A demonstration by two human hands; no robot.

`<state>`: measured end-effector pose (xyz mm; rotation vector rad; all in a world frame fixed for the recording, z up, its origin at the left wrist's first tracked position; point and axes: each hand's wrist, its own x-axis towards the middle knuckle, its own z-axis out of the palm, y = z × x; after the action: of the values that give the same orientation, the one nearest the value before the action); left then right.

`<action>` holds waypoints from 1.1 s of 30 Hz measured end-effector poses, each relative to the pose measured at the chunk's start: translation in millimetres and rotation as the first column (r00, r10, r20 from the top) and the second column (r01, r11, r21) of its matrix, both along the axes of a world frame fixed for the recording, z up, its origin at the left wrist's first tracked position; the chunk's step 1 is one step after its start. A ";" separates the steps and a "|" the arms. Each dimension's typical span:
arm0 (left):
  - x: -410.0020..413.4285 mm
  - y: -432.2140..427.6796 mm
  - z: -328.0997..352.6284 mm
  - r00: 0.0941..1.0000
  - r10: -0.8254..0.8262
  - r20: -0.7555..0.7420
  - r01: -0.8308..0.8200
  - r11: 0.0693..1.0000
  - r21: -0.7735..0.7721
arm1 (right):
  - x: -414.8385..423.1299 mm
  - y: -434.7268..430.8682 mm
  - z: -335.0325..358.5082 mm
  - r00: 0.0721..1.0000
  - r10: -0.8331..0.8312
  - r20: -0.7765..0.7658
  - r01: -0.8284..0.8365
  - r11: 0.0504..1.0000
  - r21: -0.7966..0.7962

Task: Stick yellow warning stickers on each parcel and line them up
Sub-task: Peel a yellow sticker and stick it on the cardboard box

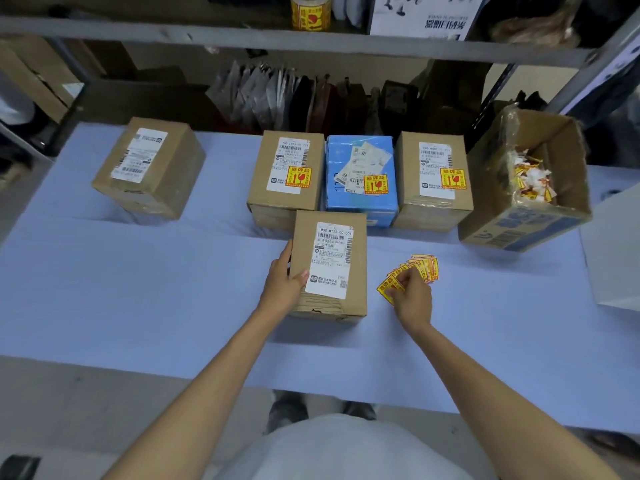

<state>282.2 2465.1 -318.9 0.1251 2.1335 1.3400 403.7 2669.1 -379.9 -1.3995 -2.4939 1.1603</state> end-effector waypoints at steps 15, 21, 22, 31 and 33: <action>-12.7 50.3 58.4 0.997 0.015 -0.069 0.003 0.968 0.252 | -56.8 -29.3 124.3 0.833 -0.110 -0.543 -0.169 0.883 -0.438; -35.0 46.9 63.6 0.985 -0.164 -0.059 0.173 0.965 0.195 | -73.0 -26.1 127.0 0.821 -0.060 -0.567 -0.208 0.895 -0.395; -38.3 46.7 64.5 0.981 -0.183 -0.061 0.191 0.962 0.194 | -75.3 -24.6 127.0 0.822 -0.055 -0.567 -0.214 0.893 -0.396; -59.5 46.4 70.9 0.960 -0.278 -0.018 0.277 0.945 0.173 | -87.5 -9.4 127.0 0.844 -0.036 -0.535 -0.212 0.894 -0.394; -61.2 44.9 70.5 0.958 -0.286 -0.014 0.285 0.945 0.161 | -89.1 -8.8 125.9 0.849 -0.014 -0.529 -0.228 0.892 -0.391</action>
<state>221.1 2510.0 -248.4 0.4749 1.9080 1.3327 314.6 2660.4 -254.0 -0.8260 -2.0134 1.9203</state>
